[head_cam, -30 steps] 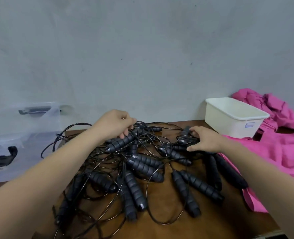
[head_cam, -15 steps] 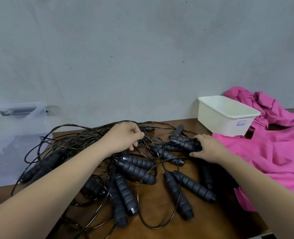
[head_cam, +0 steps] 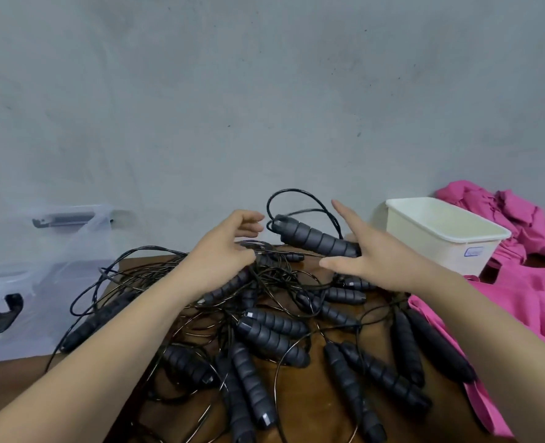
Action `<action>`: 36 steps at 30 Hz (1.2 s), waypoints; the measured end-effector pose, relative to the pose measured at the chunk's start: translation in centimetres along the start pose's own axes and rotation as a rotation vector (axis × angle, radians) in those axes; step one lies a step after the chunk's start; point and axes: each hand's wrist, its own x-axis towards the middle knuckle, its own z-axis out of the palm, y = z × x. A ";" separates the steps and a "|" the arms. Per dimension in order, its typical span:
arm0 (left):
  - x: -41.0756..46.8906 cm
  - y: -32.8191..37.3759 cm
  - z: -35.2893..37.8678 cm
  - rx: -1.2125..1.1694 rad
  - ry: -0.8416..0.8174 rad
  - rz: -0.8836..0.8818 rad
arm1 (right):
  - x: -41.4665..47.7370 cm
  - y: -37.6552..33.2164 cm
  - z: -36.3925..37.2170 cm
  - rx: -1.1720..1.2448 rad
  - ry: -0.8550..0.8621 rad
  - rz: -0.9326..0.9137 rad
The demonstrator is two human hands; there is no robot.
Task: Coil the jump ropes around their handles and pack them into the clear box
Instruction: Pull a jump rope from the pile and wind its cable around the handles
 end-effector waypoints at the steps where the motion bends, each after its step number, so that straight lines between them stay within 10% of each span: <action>1: -0.2 -0.1 -0.6 -0.034 -0.035 0.005 | 0.1 -1.7 0.0 0.080 -0.059 -0.009; 5: -1.7 -0.1 -2.0 -0.217 -0.149 0.008 | 0.8 -6.9 1.4 0.394 -0.320 -0.062; 12: -2.4 -2.5 -5.2 -0.431 0.181 0.081 | 3.1 -9.5 5.0 0.712 -0.446 -0.163; 18: -2.9 -2.5 -7.3 0.231 0.249 0.390 | 5.2 -9.4 5.8 0.753 -0.532 -0.111; 28: -4.4 -1.8 -8.8 0.351 -0.046 0.207 | 6.4 -10.9 3.0 0.611 -0.521 -0.100; 33: -2.6 -3.4 -8.7 0.355 0.049 0.350 | 7.1 -11.3 3.5 0.656 -0.371 -0.144; 36: -3.9 0.1 -7.4 0.246 0.415 0.427 | 7.6 -11.3 4.3 0.760 -0.286 -0.142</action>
